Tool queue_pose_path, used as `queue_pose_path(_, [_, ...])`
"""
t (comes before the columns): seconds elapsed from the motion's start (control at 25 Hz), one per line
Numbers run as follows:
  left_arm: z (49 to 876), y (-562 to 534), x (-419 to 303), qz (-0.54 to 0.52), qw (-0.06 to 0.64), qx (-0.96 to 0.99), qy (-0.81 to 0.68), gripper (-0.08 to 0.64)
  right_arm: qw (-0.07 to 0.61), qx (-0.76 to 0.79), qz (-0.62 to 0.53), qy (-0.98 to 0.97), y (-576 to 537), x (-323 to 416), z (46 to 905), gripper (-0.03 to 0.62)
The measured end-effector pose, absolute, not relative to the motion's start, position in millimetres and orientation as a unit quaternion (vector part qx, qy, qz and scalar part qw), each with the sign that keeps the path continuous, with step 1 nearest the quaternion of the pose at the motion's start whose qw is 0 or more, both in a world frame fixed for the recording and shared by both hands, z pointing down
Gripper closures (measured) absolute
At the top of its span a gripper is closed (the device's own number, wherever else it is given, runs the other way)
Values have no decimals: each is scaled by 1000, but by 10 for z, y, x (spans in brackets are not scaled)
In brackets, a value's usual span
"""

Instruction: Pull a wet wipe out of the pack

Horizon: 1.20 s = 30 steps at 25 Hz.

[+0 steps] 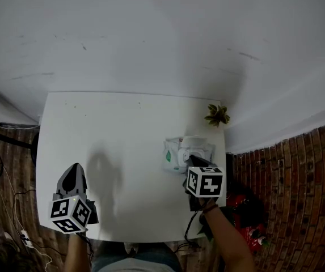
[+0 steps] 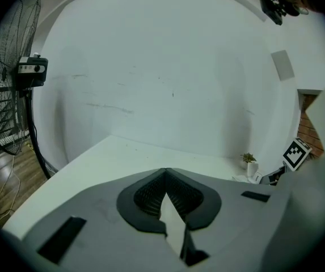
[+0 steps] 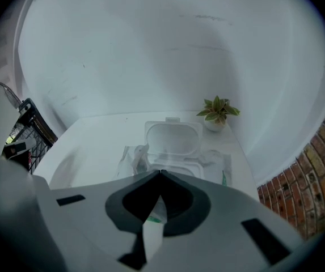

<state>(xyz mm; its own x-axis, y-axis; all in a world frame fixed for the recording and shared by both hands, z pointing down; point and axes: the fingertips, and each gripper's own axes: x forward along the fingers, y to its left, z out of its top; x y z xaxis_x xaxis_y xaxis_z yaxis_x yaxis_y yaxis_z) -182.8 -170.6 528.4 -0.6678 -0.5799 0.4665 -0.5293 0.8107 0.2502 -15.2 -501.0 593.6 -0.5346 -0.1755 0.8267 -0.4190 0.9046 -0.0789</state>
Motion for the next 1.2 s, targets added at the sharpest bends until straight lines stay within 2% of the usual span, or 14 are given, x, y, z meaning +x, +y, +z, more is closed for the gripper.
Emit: queue_pose_path(1.2, [4930,-1539,-1807,-62,235,303,-922,558,404,193,132,-885,-5042,-88,5455,588])
